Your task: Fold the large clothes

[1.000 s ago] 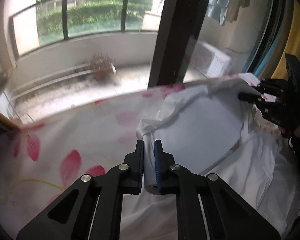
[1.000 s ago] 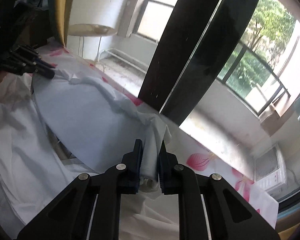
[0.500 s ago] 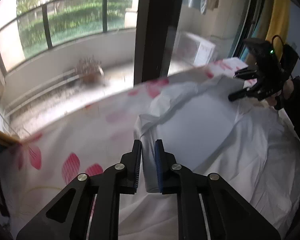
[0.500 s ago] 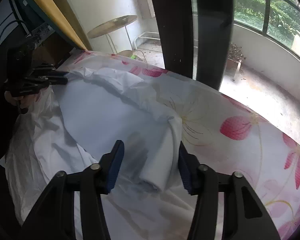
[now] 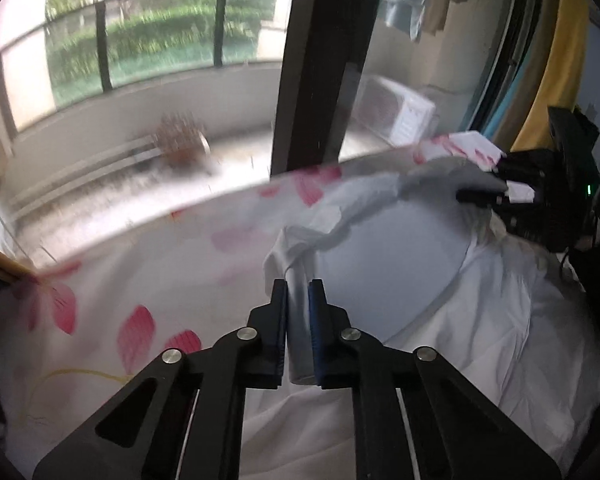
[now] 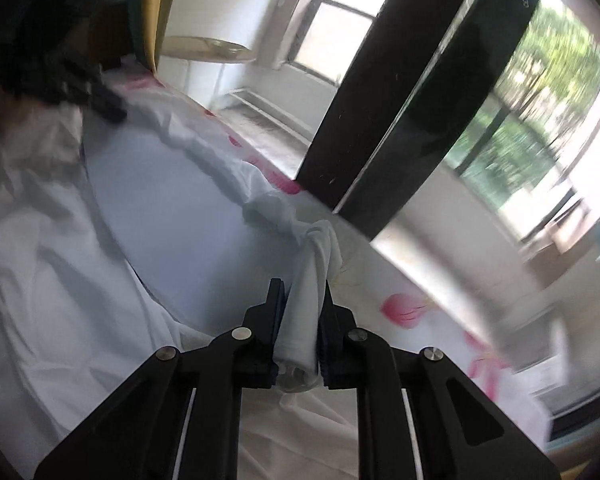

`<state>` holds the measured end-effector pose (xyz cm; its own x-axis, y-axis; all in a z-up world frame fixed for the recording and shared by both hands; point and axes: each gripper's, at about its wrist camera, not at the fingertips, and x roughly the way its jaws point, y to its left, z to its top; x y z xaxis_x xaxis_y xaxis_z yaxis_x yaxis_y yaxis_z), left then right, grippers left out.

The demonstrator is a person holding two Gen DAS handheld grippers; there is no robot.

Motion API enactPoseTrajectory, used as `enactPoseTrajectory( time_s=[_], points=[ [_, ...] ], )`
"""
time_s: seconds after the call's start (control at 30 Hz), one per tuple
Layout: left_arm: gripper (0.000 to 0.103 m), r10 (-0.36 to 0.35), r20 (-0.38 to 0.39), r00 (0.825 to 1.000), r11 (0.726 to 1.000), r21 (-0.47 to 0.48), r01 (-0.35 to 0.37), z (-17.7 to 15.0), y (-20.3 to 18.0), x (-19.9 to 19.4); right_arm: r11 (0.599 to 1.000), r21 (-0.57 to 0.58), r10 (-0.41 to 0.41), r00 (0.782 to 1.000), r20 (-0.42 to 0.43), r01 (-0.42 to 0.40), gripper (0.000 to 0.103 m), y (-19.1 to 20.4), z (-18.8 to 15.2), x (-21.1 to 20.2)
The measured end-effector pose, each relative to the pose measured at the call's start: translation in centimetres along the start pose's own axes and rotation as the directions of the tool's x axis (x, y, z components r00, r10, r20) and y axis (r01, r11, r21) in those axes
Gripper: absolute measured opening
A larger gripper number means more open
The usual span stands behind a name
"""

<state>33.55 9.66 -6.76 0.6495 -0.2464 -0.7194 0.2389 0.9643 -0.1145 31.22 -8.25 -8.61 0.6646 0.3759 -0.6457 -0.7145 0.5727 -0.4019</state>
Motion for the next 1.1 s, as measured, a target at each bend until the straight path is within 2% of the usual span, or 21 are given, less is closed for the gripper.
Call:
enactPoseTrajectory(
  time_s=[0.13, 0.23, 0.33, 0.4, 0.43, 0.47, 0.63, 0.87, 0.97, 1.1],
  points=[
    [0.010, 0.095, 0.125, 0.988, 0.991, 0.080, -0.106, -0.1, -2.9, -2.4, 0.981, -0.079, -0.172, 0.983, 0.062, 0.177, 0.014, 2.7, 0.0, -1.6],
    [0.010, 0.135, 0.181, 0.974, 0.981, 0.111, -0.157, -0.9, -4.8, -3.4, 0.970, -0.093, -0.216, 0.972, 0.091, 0.224, 0.015, 3.6, -0.5, -2.6],
    [0.010, 0.157, 0.223, 0.962, 0.967, 0.165, -0.196, -2.4, -6.6, -3.9, 0.977, -0.069, -0.193, 0.977, 0.095, 0.200, 0.020, 3.7, -1.4, -3.4],
    [0.010, 0.166, 0.252, 0.953, 0.957, 0.192, -0.217, -3.4, -7.6, -4.5, 0.987, -0.042, -0.151, 0.983, 0.108, 0.156, 0.024, 3.3, -2.2, -4.0],
    [0.010, 0.167, 0.262, 0.951, 0.953, 0.205, -0.224, -3.8, -8.1, -4.9, 0.991, -0.024, -0.126, 0.986, 0.109, 0.129, 0.029, 3.1, -2.5, -4.2],
    [0.010, 0.163, 0.265, 0.950, 0.951, 0.216, -0.223, -4.2, -8.4, -5.2, 0.995, -0.003, -0.104, 0.989, 0.103, 0.105, 0.033, 2.8, -2.8, -4.4],
    [0.010, 0.109, 0.265, 0.958, 0.959, 0.226, -0.171, -5.3, -8.9, -7.0, 0.997, 0.081, -0.020, 0.992, 0.125, 0.010, 0.033, 2.1, -3.7, -6.0],
    [0.010, 0.089, 0.267, 0.960, 0.956, 0.248, -0.157, -6.5, -10.0, -8.7, 0.998, 0.057, -0.011, 0.995, 0.095, 0.006, 0.033, 3.6, -4.5, -7.4],
    [0.010, 0.082, 0.254, 0.964, 0.952, 0.266, -0.151, -7.3, -10.6, -9.3, 0.999, 0.029, -0.039, 0.996, 0.078, 0.037, 0.033, 3.8, -5.1, -7.3],
    [0.010, 0.083, 0.228, 0.970, 0.948, 0.282, -0.147, -8.4, -11.1, -9.8, 0.997, 0.054, -0.053, 0.997, 0.064, 0.049, 0.033, 3.4, -6.1, -8.0]
  ],
)
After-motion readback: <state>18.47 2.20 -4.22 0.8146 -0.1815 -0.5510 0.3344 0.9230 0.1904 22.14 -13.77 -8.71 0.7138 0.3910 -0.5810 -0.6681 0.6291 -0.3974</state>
